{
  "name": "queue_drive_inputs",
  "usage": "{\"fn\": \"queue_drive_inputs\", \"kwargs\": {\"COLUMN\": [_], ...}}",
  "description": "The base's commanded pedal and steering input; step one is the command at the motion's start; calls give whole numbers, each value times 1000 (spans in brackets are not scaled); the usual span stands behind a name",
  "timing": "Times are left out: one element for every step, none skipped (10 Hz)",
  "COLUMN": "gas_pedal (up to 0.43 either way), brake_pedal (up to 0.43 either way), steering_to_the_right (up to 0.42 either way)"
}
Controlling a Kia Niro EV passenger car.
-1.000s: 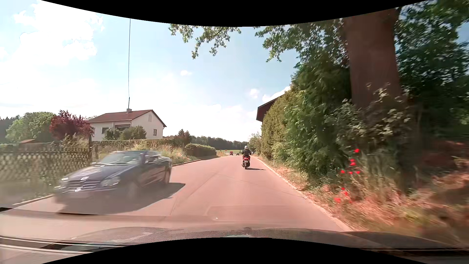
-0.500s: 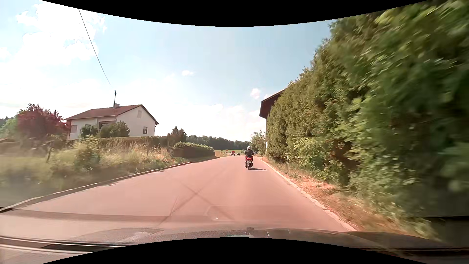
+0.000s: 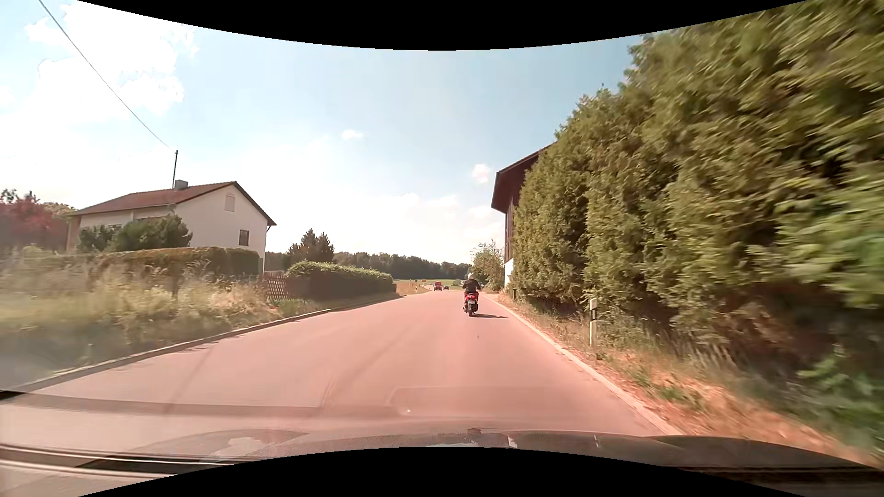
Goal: Follow the waypoints while adhering to traffic rules and regulations
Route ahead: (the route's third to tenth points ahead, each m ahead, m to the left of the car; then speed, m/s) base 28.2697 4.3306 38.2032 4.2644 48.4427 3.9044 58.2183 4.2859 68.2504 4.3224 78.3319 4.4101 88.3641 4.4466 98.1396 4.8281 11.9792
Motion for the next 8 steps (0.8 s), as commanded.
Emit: {"fn": "queue_drive_inputs", "kwargs": {"gas_pedal": [248, 248, 248, 248, 248, 248, 248, 260], "brake_pedal": [6, 6, 6, 6, 6, 6, 6, 6], "steering_to_the_right": [6, 5, 4, 4, 4, 4, 4, 4]}}
